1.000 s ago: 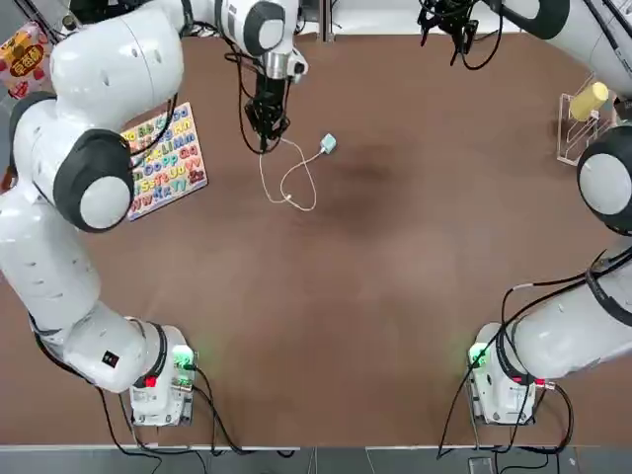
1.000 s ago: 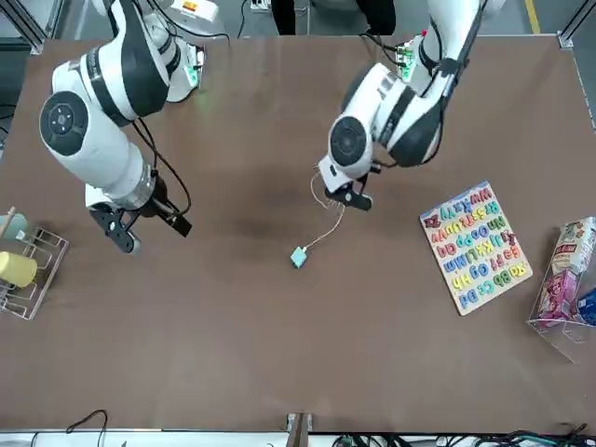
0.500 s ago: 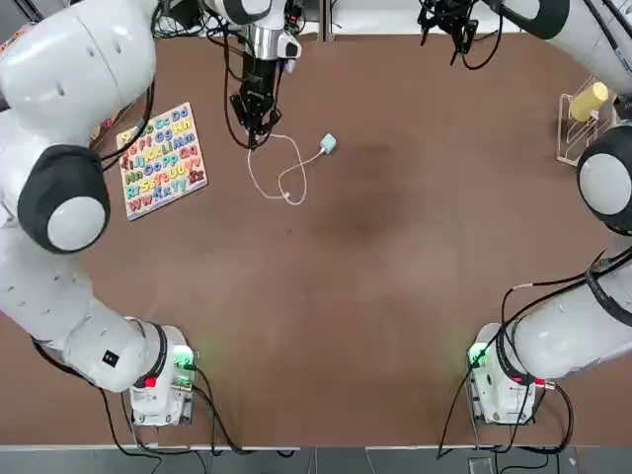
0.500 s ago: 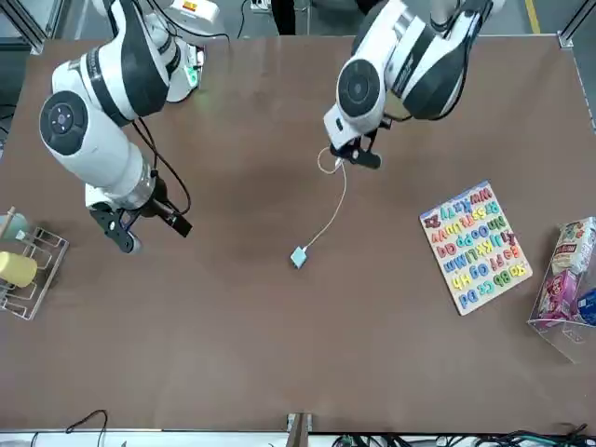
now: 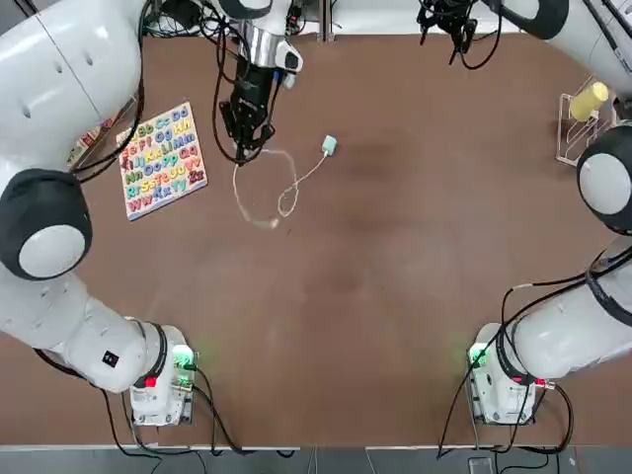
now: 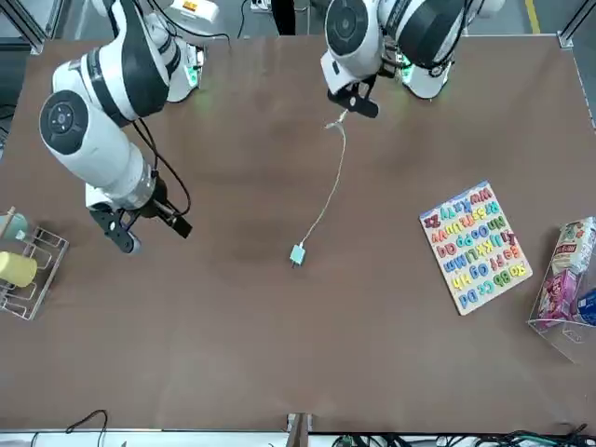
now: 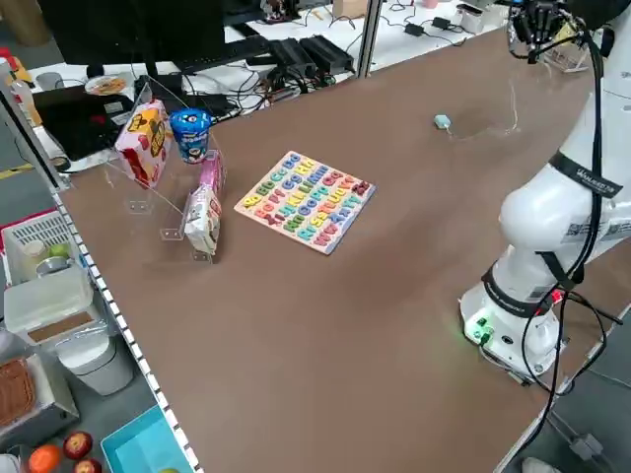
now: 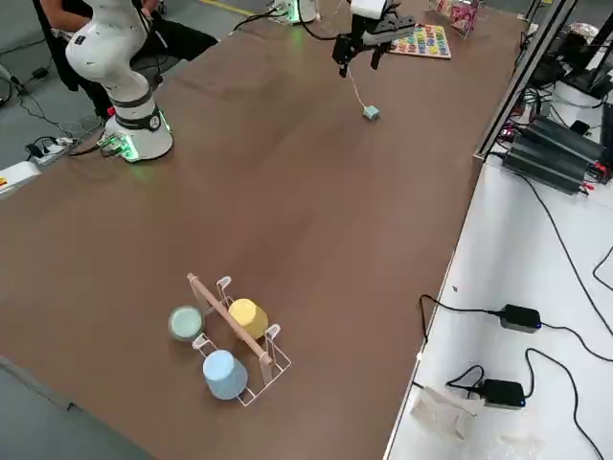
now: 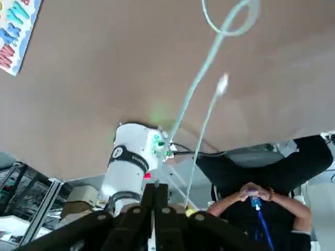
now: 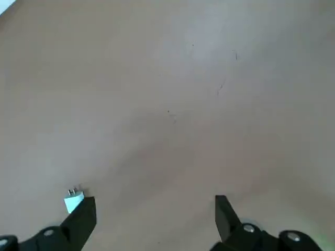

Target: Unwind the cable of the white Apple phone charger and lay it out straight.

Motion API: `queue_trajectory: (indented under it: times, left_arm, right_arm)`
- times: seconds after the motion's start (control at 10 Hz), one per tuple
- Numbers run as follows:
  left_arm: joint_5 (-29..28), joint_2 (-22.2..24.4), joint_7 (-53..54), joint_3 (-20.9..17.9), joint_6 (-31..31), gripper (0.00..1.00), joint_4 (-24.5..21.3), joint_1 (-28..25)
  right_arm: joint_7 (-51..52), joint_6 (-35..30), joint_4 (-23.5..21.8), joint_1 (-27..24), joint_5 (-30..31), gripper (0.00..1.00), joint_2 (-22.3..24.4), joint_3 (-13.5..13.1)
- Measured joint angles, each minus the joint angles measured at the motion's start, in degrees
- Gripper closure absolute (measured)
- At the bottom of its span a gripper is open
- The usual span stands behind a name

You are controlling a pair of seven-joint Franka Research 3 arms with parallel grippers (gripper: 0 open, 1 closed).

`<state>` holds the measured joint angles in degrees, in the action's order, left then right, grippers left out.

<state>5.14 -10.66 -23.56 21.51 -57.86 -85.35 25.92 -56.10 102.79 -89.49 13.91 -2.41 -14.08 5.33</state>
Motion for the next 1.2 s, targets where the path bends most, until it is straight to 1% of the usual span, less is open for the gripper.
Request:
queue_trajectory:
  times: [0.2,0.5,0.7,0.9,1.0,1.1,1.2]
  left_arm:
    - [0.6,0.3,0.0,1.5,2.3,0.96,0.6,0.1]
    - [0.7,0.0,-2.4,4.9,1.8,0.96,0.3,1.3]
    - [0.7,0.0,-6.4,8.2,-2.3,0.96,-0.7,2.8]
    - [0.7,0.7,-11.6,11.9,-8.9,0.96,-1.6,3.0]
    - [0.7,2.6,-12.8,13.1,-13.1,0.96,-3.4,3.1]
    - [0.7,5.2,-12.9,14.3,-15.9,0.96,-5.4,3.1]
    - [0.7,7.8,-13.0,15.5,-17.3,0.96,-6.9,3.1]
  right_arm:
    - [-1.8,1.4,0.0,0.9,0.0,0.0,-0.9,0.0]
    - [-7.0,4.6,-0.1,2.9,0.4,0.0,-3.0,0.0]
    - [-12.2,7.9,-0.1,5.3,2.0,0.0,-6.2,0.0]
    - [-14.3,9.2,-0.1,6.8,2.7,0.0,-8.7,0.0]
    - [-14.6,9.8,-0.1,7.5,2.7,0.0,-9.4,0.0]
    - [-14.7,10.8,-0.1,8.1,2.7,0.0,-9.9,0.0]
    - [-14.1,11.4,0.0,8.8,3.0,0.0,-10.5,0.0]
